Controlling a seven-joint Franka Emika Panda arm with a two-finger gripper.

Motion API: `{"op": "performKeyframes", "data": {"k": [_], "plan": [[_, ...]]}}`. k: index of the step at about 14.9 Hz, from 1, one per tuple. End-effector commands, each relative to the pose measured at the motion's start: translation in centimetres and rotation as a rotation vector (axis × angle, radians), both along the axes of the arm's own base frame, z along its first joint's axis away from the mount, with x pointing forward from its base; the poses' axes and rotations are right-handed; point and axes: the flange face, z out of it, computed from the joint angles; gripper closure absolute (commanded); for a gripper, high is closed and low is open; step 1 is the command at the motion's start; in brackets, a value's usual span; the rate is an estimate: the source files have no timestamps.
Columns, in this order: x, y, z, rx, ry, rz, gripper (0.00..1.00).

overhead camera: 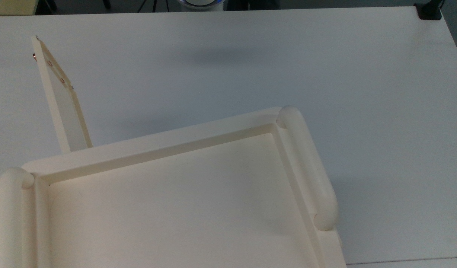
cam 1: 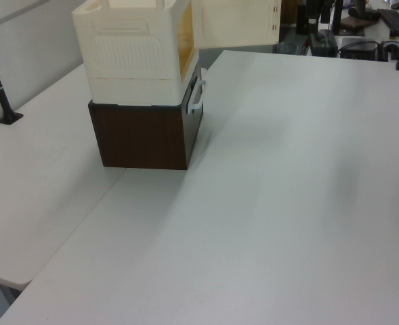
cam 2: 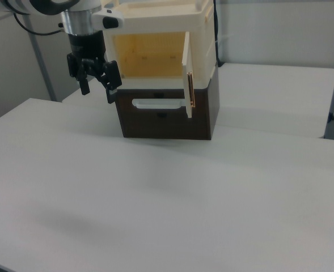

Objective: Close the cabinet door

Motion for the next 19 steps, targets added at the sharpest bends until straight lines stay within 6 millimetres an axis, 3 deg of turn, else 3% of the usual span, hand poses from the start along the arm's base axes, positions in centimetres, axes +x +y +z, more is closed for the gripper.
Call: {"op": "performKeyframes", "data": {"k": [1,11,13,15,18,19], "plan": [[-0.7,0.4,-0.2,-0.005,0.032,0.025,0.00],[-0.7,0.5,-0.3,0.006,0.039,0.086,0.00],[-0.7,0.5,-0.2,0.008,0.035,0.115,0.19],[-0.7,-0.2,0.2,0.015,0.018,0.166,0.49],[-0.2,-0.5,0.7,0.032,-0.032,0.212,0.77],[0.4,-0.7,1.7,0.026,-0.105,0.213,0.84]]}}
